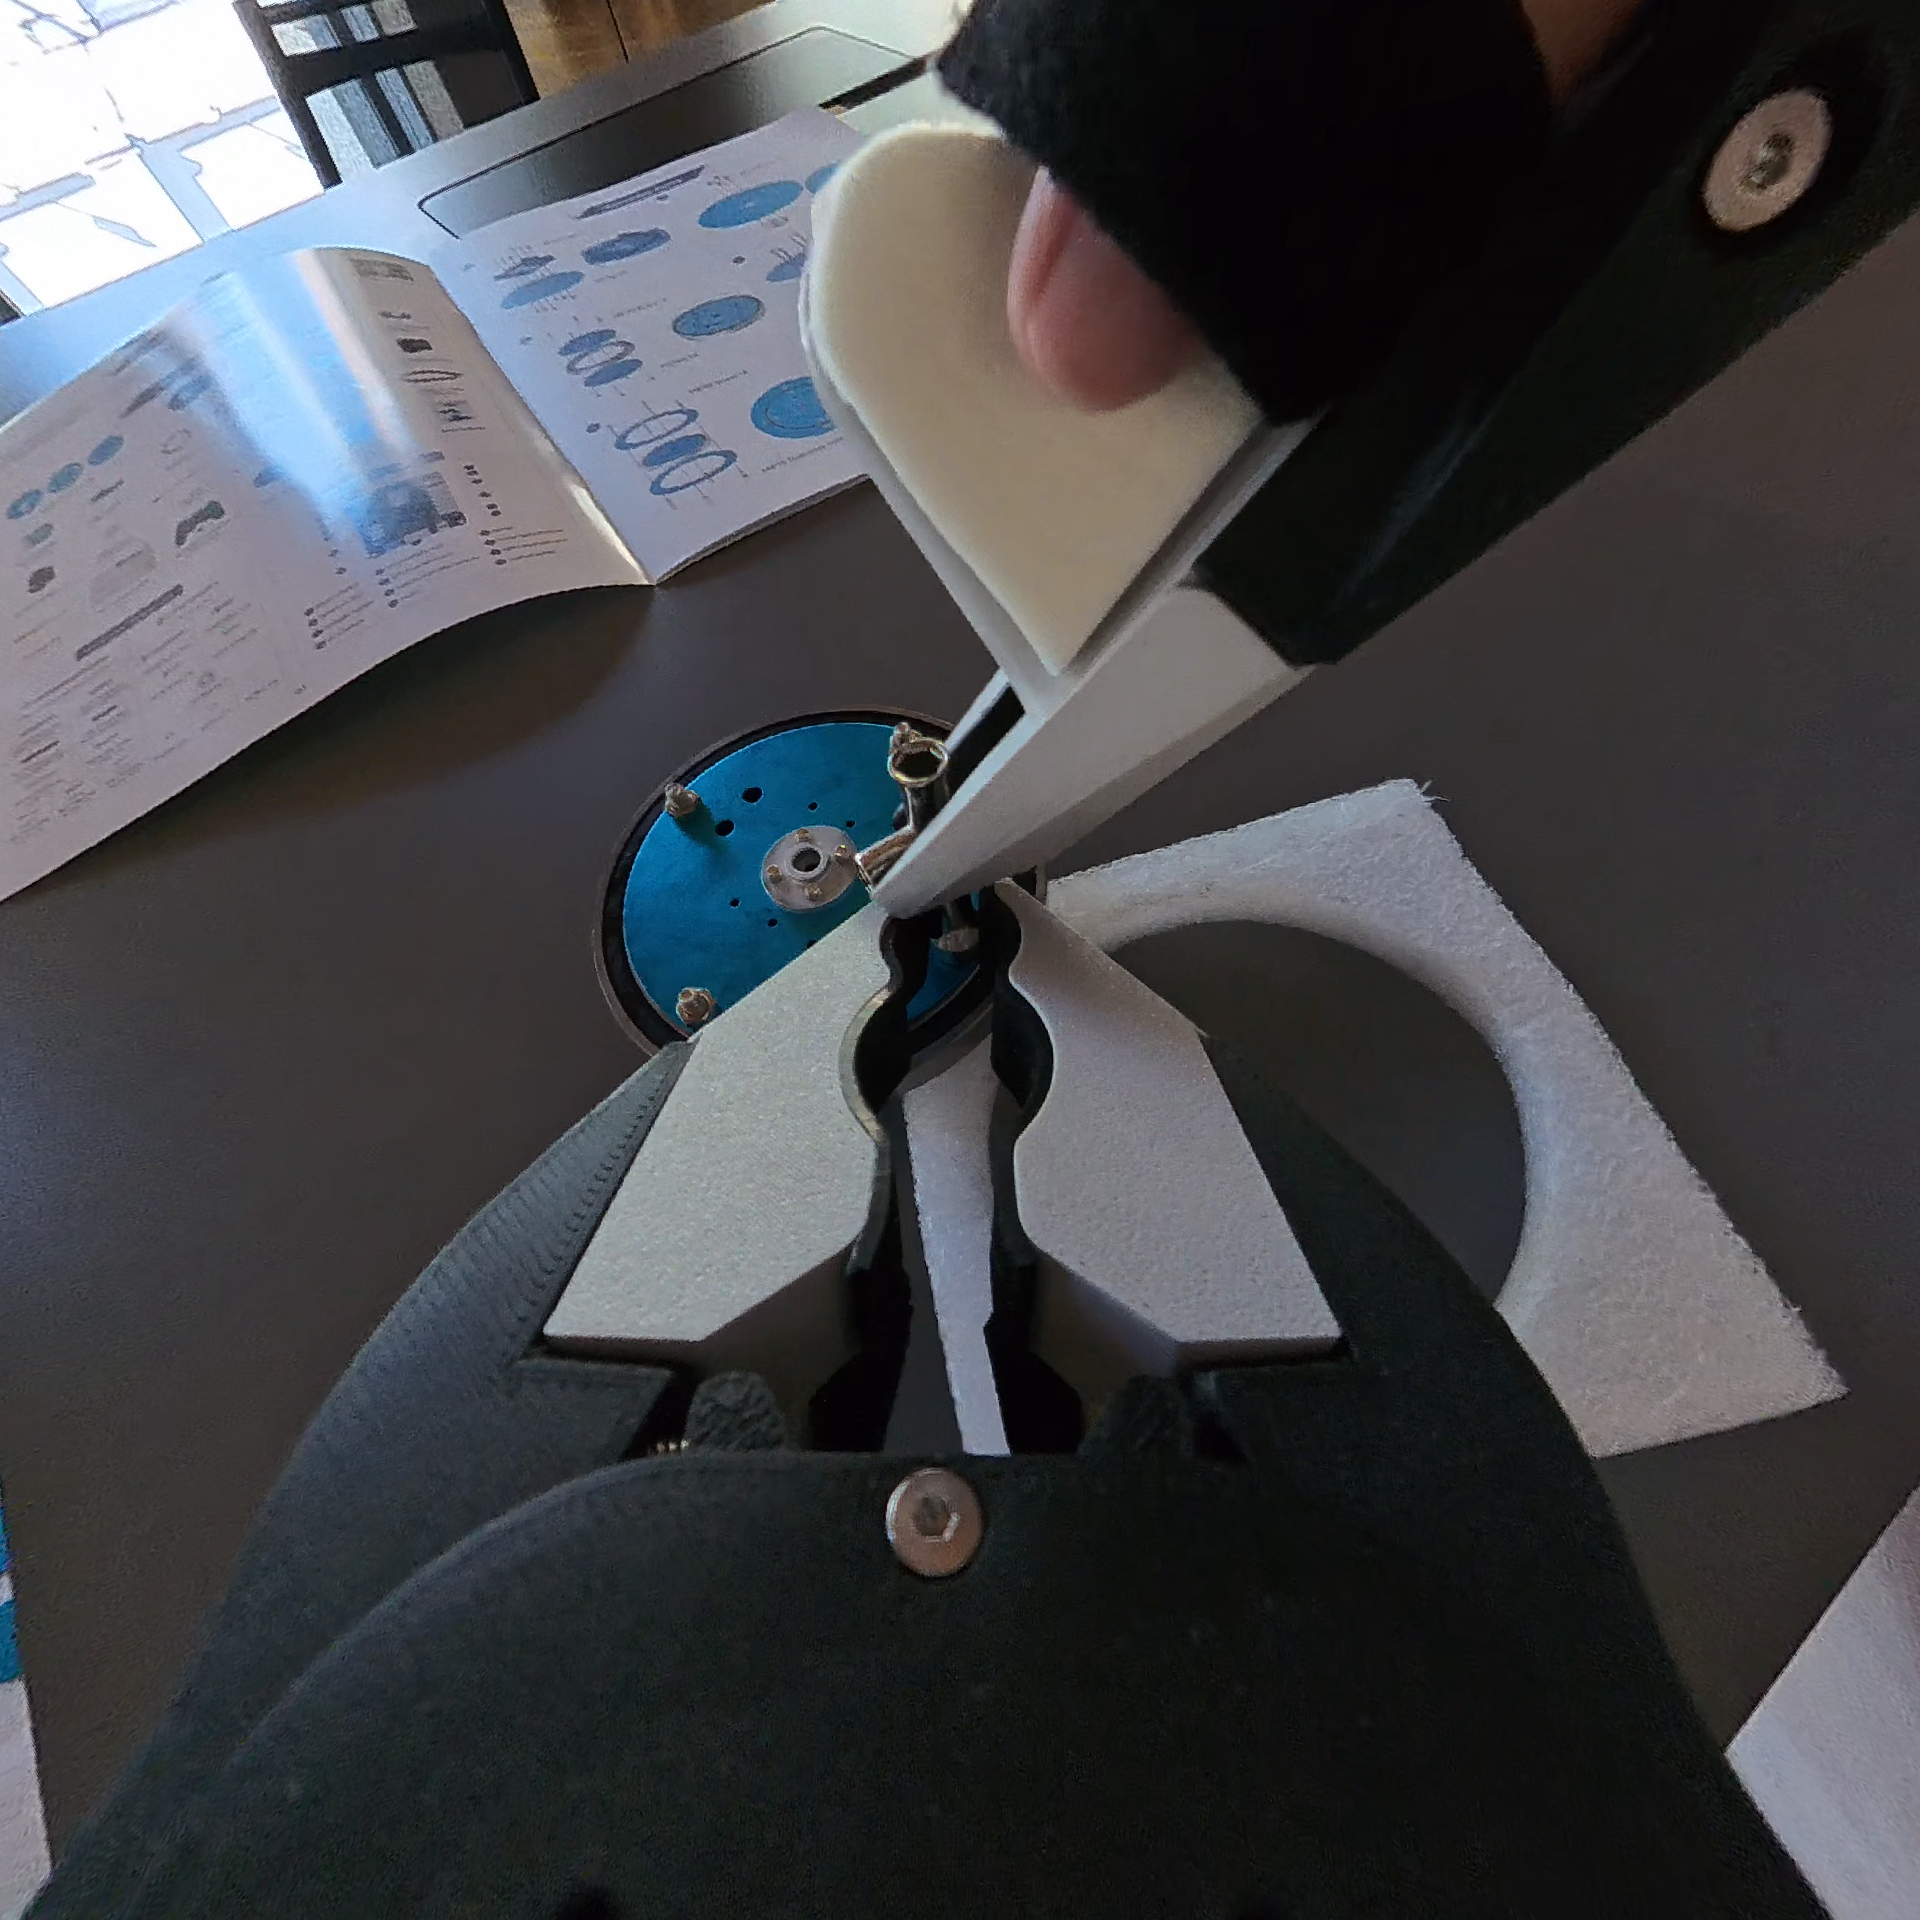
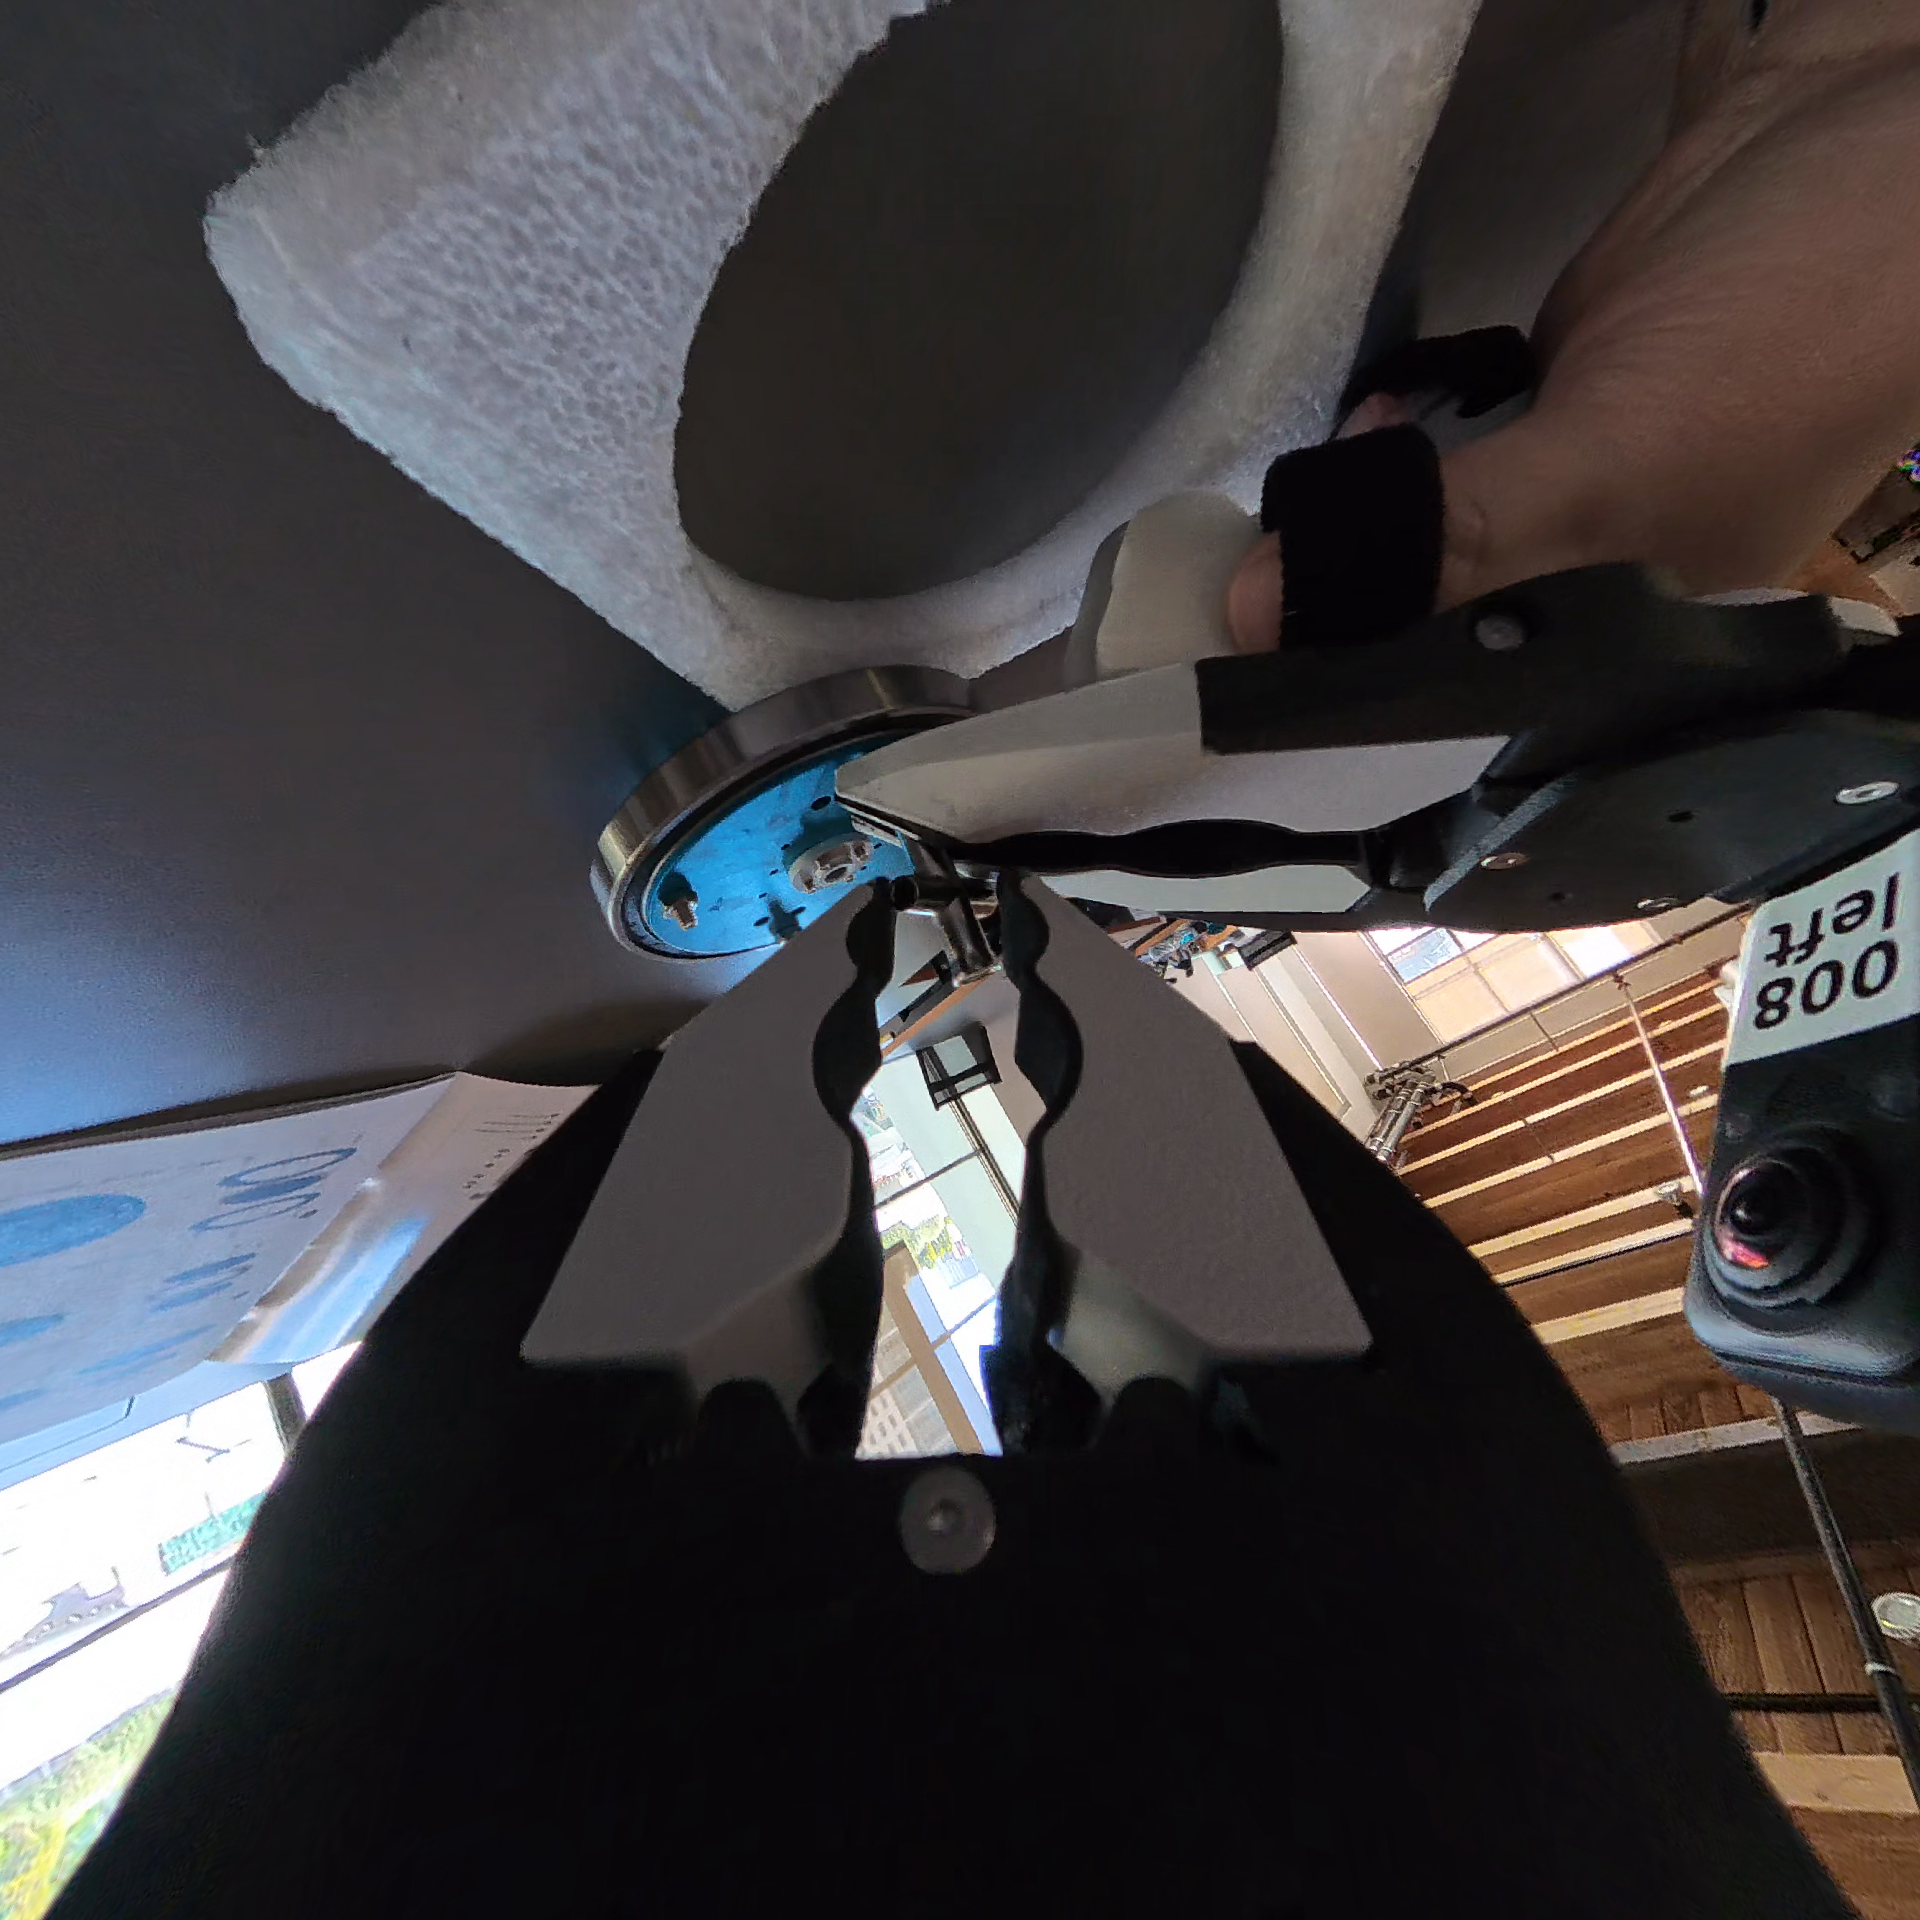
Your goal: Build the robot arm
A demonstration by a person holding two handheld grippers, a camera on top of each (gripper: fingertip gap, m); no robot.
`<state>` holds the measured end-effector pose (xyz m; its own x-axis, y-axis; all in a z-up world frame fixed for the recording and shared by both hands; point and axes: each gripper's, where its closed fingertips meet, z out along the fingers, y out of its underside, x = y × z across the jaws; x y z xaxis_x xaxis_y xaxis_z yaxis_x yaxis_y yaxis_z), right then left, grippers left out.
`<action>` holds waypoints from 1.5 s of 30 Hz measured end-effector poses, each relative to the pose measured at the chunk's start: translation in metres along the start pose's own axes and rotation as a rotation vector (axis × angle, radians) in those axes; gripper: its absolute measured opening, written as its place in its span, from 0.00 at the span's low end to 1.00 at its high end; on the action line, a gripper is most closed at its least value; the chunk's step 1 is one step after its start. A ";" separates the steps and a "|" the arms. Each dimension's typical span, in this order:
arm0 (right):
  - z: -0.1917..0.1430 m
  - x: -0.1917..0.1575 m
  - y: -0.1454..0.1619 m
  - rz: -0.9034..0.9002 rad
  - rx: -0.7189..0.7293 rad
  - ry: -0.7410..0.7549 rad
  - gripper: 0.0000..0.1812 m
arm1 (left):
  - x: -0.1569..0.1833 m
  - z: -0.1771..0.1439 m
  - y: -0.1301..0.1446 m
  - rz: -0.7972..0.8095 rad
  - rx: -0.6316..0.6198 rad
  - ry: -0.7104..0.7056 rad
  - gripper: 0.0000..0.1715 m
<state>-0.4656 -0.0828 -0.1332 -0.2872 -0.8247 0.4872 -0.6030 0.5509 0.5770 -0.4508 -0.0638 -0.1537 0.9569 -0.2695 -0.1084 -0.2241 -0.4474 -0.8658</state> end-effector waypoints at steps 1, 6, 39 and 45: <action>0.000 0.001 0.000 -0.017 -0.004 -0.002 0.11 | 0.000 0.000 0.000 0.001 -0.001 -0.002 0.05; 0.001 0.003 0.000 -0.091 0.011 -0.011 0.12 | 0.000 0.000 0.001 -0.001 -0.005 0.000 0.05; 0.013 0.008 0.003 -0.025 0.049 -0.114 0.04 | -0.009 -0.024 0.019 0.143 -0.017 0.014 0.15; 0.012 0.005 0.003 -0.042 0.000 -0.167 0.04 | -0.007 -0.026 0.019 0.267 -0.021 -0.046 0.17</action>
<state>-0.4781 -0.0871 -0.1367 -0.3817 -0.8566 0.3471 -0.6167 0.5158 0.5947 -0.4661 -0.0923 -0.1570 0.8708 -0.3413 -0.3538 -0.4727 -0.3839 -0.7932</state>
